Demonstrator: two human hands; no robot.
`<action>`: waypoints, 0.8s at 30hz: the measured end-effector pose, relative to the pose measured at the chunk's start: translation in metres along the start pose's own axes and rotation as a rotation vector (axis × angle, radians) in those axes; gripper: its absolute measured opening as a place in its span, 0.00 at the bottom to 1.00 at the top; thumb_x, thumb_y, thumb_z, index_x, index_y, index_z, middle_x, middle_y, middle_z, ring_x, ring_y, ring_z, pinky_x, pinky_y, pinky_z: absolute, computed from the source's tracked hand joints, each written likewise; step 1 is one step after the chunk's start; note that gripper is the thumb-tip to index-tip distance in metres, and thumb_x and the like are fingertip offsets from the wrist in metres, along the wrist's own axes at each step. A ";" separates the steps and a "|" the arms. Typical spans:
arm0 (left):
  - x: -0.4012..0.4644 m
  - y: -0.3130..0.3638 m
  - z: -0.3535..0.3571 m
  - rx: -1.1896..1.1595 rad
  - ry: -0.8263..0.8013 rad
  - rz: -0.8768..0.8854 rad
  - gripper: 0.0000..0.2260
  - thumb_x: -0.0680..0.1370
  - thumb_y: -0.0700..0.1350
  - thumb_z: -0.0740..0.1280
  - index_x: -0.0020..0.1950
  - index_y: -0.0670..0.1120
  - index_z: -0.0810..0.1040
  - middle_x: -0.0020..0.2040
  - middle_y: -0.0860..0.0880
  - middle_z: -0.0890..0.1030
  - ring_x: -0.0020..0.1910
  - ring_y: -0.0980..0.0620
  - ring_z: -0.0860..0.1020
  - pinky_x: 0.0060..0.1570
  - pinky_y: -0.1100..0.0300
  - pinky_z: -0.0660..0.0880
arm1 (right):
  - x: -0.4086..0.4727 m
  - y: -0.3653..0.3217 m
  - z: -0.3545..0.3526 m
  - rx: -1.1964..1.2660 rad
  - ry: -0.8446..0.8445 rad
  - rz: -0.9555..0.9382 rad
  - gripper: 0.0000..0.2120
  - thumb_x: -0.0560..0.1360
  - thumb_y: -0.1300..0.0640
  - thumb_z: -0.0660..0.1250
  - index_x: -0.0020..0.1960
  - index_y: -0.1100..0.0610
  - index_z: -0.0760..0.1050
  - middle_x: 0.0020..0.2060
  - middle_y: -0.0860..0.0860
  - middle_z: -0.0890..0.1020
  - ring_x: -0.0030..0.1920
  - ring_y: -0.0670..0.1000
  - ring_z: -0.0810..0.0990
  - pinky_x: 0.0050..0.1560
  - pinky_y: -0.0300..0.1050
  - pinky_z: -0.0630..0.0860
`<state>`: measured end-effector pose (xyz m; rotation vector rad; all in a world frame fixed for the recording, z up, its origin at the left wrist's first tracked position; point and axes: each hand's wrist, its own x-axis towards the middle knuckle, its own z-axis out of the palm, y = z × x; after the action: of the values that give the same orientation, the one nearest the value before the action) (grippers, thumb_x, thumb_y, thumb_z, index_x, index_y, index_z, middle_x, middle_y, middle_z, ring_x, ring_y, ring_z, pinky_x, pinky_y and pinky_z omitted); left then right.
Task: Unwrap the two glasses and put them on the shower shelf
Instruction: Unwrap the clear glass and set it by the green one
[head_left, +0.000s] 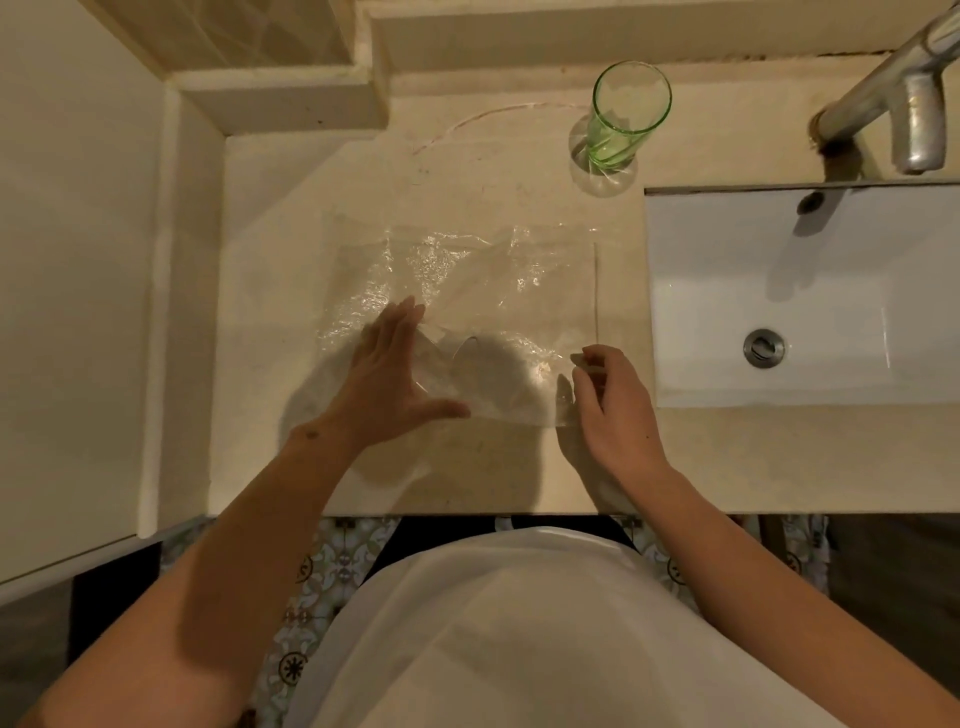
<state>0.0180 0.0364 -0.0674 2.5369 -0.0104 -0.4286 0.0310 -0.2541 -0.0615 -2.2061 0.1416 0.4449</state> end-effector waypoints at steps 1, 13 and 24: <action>-0.001 -0.005 -0.004 0.043 -0.028 0.044 0.61 0.60 0.80 0.66 0.82 0.48 0.50 0.83 0.48 0.51 0.82 0.46 0.48 0.79 0.41 0.51 | -0.001 0.000 -0.001 0.000 0.007 -0.003 0.16 0.84 0.51 0.58 0.71 0.53 0.70 0.64 0.47 0.78 0.60 0.44 0.77 0.60 0.41 0.72; -0.007 0.010 -0.016 0.189 0.114 0.281 0.36 0.75 0.69 0.63 0.70 0.41 0.71 0.67 0.44 0.73 0.66 0.44 0.71 0.67 0.49 0.72 | -0.008 0.009 -0.002 0.028 0.043 0.021 0.19 0.84 0.49 0.58 0.72 0.53 0.68 0.64 0.46 0.78 0.60 0.44 0.78 0.60 0.40 0.73; 0.007 0.004 -0.021 0.121 -0.132 0.067 0.54 0.62 0.67 0.78 0.77 0.42 0.60 0.76 0.44 0.65 0.76 0.45 0.60 0.73 0.50 0.65 | -0.012 0.009 0.000 0.007 0.027 0.001 0.18 0.84 0.50 0.58 0.72 0.54 0.68 0.66 0.49 0.78 0.59 0.43 0.76 0.59 0.39 0.70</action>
<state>0.0314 0.0437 -0.0511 2.6134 -0.1750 -0.5840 0.0181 -0.2603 -0.0638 -2.2059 0.1590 0.4150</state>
